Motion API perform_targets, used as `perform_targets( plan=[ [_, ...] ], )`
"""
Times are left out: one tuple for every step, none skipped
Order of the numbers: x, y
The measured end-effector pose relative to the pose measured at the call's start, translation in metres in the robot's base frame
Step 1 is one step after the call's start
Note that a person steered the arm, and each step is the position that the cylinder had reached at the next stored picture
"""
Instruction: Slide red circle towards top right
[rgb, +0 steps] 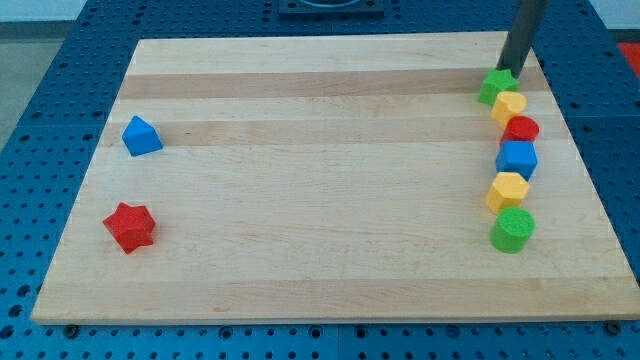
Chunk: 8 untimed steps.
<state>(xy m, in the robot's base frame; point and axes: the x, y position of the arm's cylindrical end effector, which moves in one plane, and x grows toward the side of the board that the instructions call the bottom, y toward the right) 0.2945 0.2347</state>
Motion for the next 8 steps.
perform_targets(
  plan=[
    [-0.023,0.002],
    [-0.023,-0.043],
    [0.025,-0.076],
    [0.058,-0.073],
    [0.040,-0.063],
    [0.034,-0.042],
    [0.034,-0.043],
    [0.024,-0.089]
  ],
)
